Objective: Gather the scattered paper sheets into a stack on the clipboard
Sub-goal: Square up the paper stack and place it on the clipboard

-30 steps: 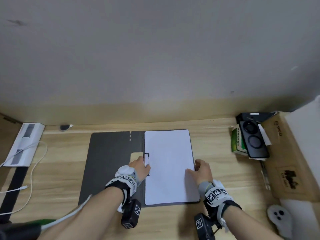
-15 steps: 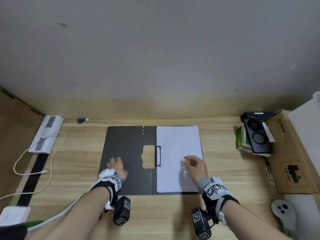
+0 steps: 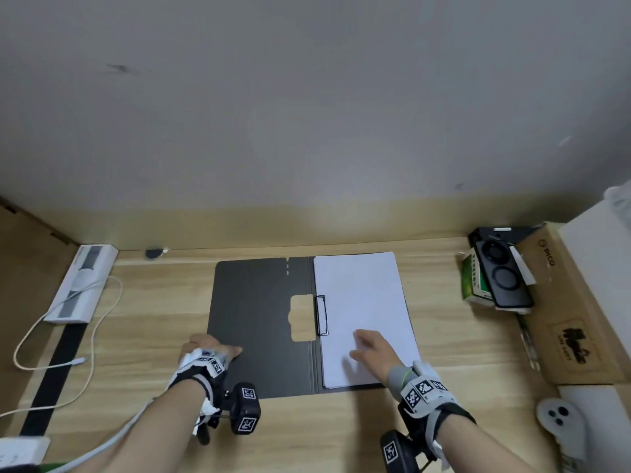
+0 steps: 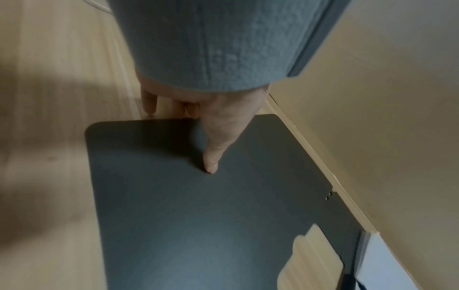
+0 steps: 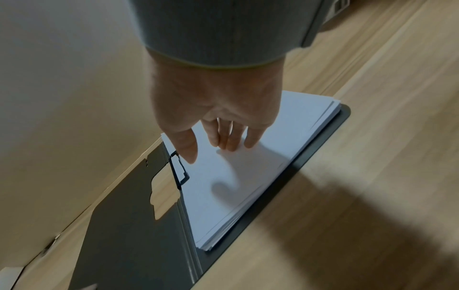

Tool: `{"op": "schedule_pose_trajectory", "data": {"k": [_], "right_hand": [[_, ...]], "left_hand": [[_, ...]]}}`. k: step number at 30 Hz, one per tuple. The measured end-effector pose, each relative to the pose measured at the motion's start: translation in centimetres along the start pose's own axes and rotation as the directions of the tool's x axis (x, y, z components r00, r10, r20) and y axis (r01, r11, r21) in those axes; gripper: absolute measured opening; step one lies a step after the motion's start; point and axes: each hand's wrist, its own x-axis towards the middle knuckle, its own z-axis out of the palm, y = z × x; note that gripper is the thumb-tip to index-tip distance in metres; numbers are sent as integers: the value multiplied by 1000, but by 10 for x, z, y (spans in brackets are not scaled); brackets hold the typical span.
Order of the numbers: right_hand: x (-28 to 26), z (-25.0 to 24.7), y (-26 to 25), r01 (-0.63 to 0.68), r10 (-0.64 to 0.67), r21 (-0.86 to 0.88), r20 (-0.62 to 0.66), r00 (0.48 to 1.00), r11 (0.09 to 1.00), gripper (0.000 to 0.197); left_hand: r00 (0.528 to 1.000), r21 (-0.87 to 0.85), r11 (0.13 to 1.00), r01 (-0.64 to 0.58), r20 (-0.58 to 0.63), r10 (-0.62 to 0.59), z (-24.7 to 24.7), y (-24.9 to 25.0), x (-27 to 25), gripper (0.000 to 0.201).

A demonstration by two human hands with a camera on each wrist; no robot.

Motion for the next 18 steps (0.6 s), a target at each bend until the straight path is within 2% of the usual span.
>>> {"op": "schedule_pose_trajectory", "data": {"k": [2, 3, 5, 6, 8, 10, 13, 14, 15, 16, 18], "right_hand": [[3, -4, -2, -3, 3, -1, -14, 1000, 1000, 48], [4, -5, -2, -6, 6, 4, -5, 1000, 1000, 48], [4, -7, -5, -13, 13, -3, -3, 1000, 1000, 48], [4, -8, -7, -23, 23, 1, 0, 1000, 1000, 47], [5, -7, -6, -33, 33, -4, 26, 999, 999, 43], [0, -9, -10, -8, 9, -38, 36, 999, 999, 21], [-1, -13, -16, -22, 24, -37, 77, 997, 999, 25], [-10, -17, -25, -30, 34, -42, 102, 994, 999, 12], [-14, -21, -30, -42, 48, -54, 131, 990, 998, 13], [-15, -26, -33, -66, 73, -57, 150, 986, 996, 33], [-22, -35, -40, -127, 122, 19, 167, 978, 992, 48]], "left_hand": [[999, -67, 997, -27, 39, 30, -1, -1, 2, 66], [997, -68, 997, -20, 79, 25, -2, -4, 8, 60], [988, -151, 988, 42, 152, -19, -11, -5, 11, 75], [988, -173, 983, 67, 148, -41, -15, -5, 13, 82], [984, -266, 958, 105, 170, -60, -24, 0, 13, 83], [992, -389, 921, 27, 124, 23, -40, 13, -11, 70], [985, -469, 876, -112, 62, 159, -60, 35, -42, 42], [977, -508, 850, -142, 63, 201, -70, 43, -55, 35], [962, -529, 827, -193, 65, 266, -77, 51, -66, 31], [939, -522, 818, -242, 86, 333, -85, 60, -79, 29], [881, -501, 804, -321, 153, 448, -96, 80, -107, 24]]}}
